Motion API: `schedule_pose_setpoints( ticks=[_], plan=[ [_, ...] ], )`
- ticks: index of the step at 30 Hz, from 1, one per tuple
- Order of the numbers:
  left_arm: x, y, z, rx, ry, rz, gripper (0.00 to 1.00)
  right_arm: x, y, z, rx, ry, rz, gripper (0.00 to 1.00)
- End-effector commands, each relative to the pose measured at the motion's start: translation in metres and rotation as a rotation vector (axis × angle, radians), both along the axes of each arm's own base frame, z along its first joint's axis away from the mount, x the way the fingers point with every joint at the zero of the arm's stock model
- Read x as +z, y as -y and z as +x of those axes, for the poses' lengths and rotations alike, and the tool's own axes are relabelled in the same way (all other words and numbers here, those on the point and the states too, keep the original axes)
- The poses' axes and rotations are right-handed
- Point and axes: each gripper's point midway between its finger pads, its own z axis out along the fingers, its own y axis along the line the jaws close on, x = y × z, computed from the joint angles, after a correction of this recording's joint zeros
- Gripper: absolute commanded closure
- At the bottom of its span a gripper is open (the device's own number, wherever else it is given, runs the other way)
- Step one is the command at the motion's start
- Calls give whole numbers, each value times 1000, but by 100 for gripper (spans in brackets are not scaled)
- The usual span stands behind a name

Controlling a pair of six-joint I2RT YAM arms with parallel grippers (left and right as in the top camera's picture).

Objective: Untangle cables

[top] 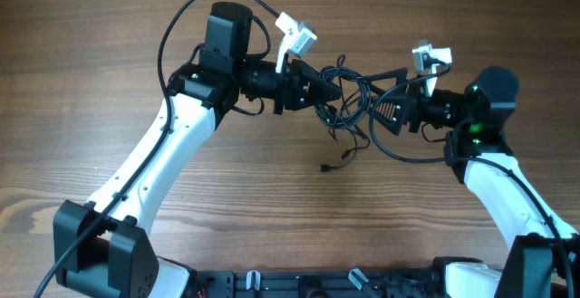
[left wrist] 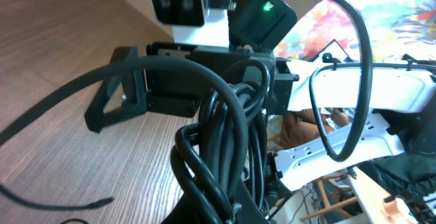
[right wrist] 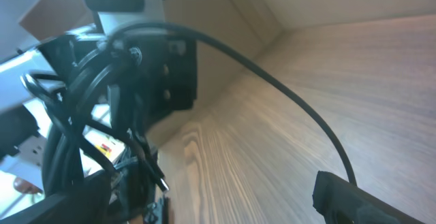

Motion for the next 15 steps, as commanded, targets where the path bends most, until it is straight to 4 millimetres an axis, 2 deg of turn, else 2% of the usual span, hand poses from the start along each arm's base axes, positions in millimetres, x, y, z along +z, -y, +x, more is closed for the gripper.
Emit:
schedule_pose_setpoints(
  ticks=[1, 6, 10, 15],
  plan=[
    [3, 5, -8, -47, 9, -22, 96, 9, -9, 2, 4, -57, 37, 3],
    [3, 6, -8, -48, 10, -22, 96, 15, -31, -8, 57, -28, 44, 3],
    [2, 5, -9, -48, 4, -20, 96, 10, -33, 10, -53, -68, 50, 6],
    [-1, 4, -11, -48, -34, -6, 96, -11, 0, 57, -364, -186, 41, 34]
  ],
)
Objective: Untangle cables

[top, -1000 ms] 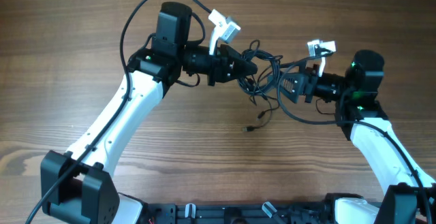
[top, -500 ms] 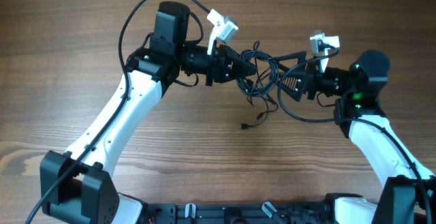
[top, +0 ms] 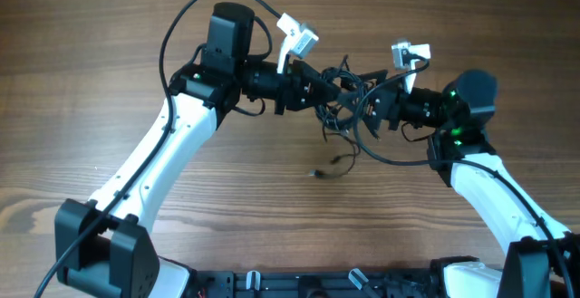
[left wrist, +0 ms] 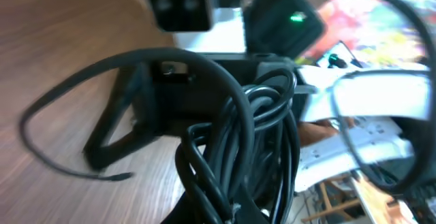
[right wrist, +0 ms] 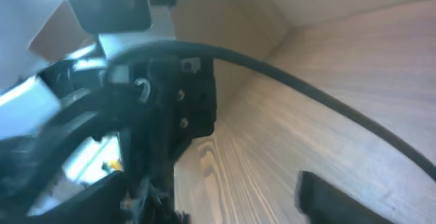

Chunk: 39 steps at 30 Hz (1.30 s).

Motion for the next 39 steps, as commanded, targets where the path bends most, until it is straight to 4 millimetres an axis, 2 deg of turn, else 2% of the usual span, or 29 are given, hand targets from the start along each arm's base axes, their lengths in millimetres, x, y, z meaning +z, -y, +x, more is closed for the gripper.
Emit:
schedule_pose_setpoints(
  ticks=[1, 2, 6, 7, 11, 16, 17, 21, 23, 25, 26, 29, 32, 33, 37, 39],
  plan=[
    [5, 2, -16, -69, -37, -29, 96, -16, 39, 59, -374, -77, -19, 43],
    [3, 1, -18, -69, -57, -21, 96, -17, 47, 67, -429, -80, -22, 55],
    [-1, 0, -22, -68, -109, -2, 96, -24, 67, 83, -568, -100, -38, 92],
    [-2, 0, -23, -68, -117, 1, 96, -26, 71, 85, -597, -108, -44, 96],
    [0, 2, -31, -101, -136, -12, 96, -58, 96, 96, -757, -169, -163, 96],
    [1, 13, -44, -153, -109, -21, 96, -99, 120, 92, -871, -255, -333, 96],
    [1, 15, -47, -162, -103, -21, 96, -107, 130, 91, -921, -276, -377, 96],
    [1, 20, -53, -186, -86, -24, 96, -127, 164, 88, -1093, -332, -491, 96],
    [2, 22, -56, -200, -69, -31, 96, -130, 172, 86, -1134, -345, -516, 95],
    [2, 24, -59, -221, -24, -43, 96, -130, 166, 86, -1101, -345, -503, 93],
    [2, 26, -61, -232, 4, -49, 96, -128, 155, 86, -1042, -341, -479, 93],
    [3, 30, -65, -255, 84, -65, 96, -117, 111, 78, -790, -316, -382, 93],
    [-2, 35, -54, -212, 149, -36, 96, -89, 58, 55, -454, -217, -263, 89],
    [-2, 36, -51, -201, 166, -31, 96, -80, 48, 48, -372, -178, -232, 90],
    [2, 38, -46, -194, 214, -47, 96, -48, 25, 26, -165, -53, -138, 96],
    [4, 39, -47, -201, 228, -57, 96, -41, 24, 27, -164, -25, -126, 96]
  ],
)
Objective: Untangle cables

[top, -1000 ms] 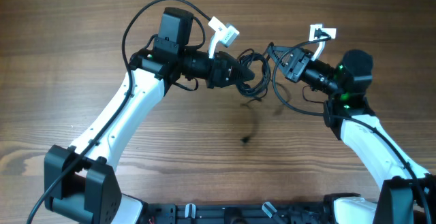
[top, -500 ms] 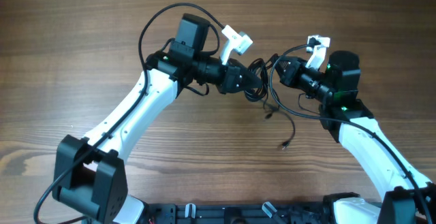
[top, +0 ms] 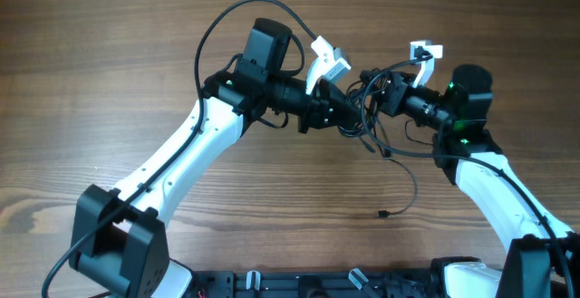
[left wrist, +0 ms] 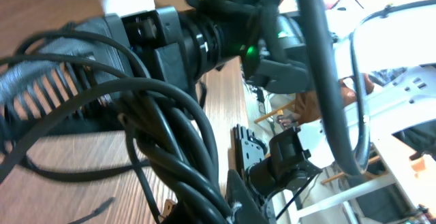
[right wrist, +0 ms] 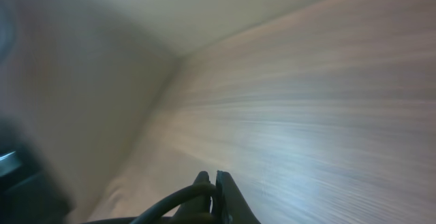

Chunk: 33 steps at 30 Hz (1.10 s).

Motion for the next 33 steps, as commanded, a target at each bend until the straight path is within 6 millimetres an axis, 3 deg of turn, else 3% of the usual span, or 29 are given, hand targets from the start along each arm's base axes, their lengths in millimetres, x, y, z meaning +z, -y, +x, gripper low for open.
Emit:
schedule_pose_setpoints(
  ticks=[1, 5, 8, 13, 18, 22, 33],
  plan=[
    [32, 2, -21, -94, 81, -100, 96, 8, -12, -15, 126, 27, 42, 96],
    [44, 8, -46, -211, 67, -172, 96, 0, 11, 16, -92, 27, -17, 96],
    [50, 14, -68, -297, 45, -205, 96, -10, 44, 41, -329, 13, -87, 96],
    [59, 12, -86, -385, 11, -253, 96, -32, 105, 57, -627, -57, -188, 96],
    [59, 9, -87, -393, -9, -256, 96, -47, 173, 54, -822, -148, -201, 96],
    [57, 11, -85, -373, -3, -240, 96, -59, 214, 44, -931, -232, -166, 96],
    [20, 16, -45, -130, 12, -39, 96, -84, 269, 17, -1128, -394, -130, 96]
  ],
)
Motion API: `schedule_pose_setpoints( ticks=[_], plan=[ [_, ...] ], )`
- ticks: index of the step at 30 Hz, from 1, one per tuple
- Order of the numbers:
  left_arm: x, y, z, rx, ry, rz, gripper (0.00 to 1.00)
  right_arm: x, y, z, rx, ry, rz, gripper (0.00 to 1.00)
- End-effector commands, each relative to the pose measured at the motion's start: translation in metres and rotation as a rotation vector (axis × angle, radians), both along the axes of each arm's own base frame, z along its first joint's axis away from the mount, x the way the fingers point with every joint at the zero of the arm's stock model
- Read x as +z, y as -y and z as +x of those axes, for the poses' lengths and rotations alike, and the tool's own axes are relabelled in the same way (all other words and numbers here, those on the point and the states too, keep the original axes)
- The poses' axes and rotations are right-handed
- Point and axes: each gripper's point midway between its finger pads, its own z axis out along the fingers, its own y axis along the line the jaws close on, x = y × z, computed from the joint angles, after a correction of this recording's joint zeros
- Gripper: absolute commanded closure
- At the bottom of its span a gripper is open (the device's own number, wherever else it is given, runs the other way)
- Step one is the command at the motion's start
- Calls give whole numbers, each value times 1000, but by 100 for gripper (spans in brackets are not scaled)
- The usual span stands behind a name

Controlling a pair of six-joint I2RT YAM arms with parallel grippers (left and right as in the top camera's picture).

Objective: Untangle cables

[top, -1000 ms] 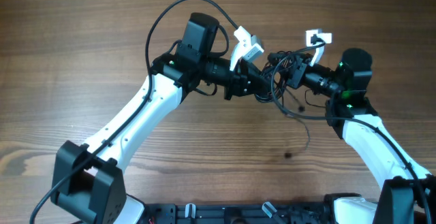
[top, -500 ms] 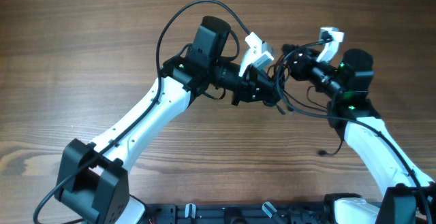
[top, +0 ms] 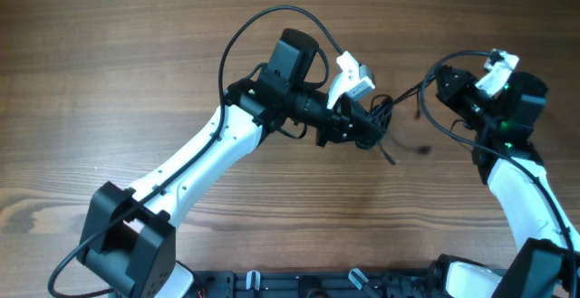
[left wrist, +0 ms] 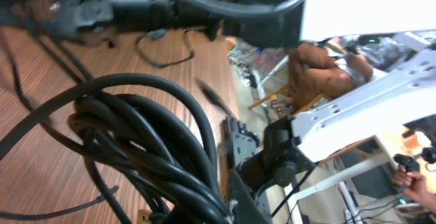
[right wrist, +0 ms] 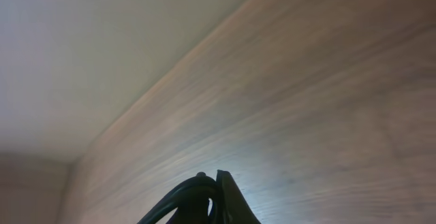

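Note:
A knot of black cables (top: 379, 115) hangs off the table, and my left gripper (top: 367, 124) is shut on it. In the left wrist view the coiled bundle (left wrist: 136, 139) fills the frame, pinched at the left gripper (left wrist: 228, 200). Off to the right, my right gripper (top: 446, 83) is shut on one black cable (top: 410, 95) that stretches back to the knot. In the right wrist view only that cable (right wrist: 180, 202) shows, looped at the right gripper (right wrist: 214, 183). A loose cable end (top: 390, 158) dangles under the knot.
The wooden table (top: 109, 62) runs under both arms. The right arm's own black lead (top: 458, 128) loops below its wrist. The left arm's lead (top: 245, 26) arcs above its forearm. The arm bases stand at the near edge.
My right gripper was pressed against the knot beside the left gripper; it now sits well to the right, with one cable drawn out between them. The left gripper has shifted slightly right with the knot.
First my left gripper held the knot and the right gripper stood open just to its right. Then the right closed in on the knot. Then both were further right, the right shut on a cable. Now the grippers are apart with that cable stretched out.

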Motion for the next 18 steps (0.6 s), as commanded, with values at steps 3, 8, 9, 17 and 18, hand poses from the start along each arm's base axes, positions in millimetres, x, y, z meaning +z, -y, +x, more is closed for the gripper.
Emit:
schedule_pose_setpoints(
  ticks=[3, 8, 9, 17, 18],
  plan=[
    [10, -25, 7, 76, -48, 44, 96, -48, 115, -27, -583, -215, -32, 96],
    [-5, -50, 44, 266, -119, 139, 96, -55, 113, -33, -588, -254, -23, 96],
    [-6, -54, 49, 291, -124, 148, 96, -57, 113, -34, -589, -264, -21, 96],
    [-45, -103, 117, 828, -309, 378, 96, -69, 112, -46, -647, -332, 33, 96],
    [-56, -120, 129, 994, -382, 434, 95, -69, 112, -46, -647, -334, 39, 95]
  ],
)
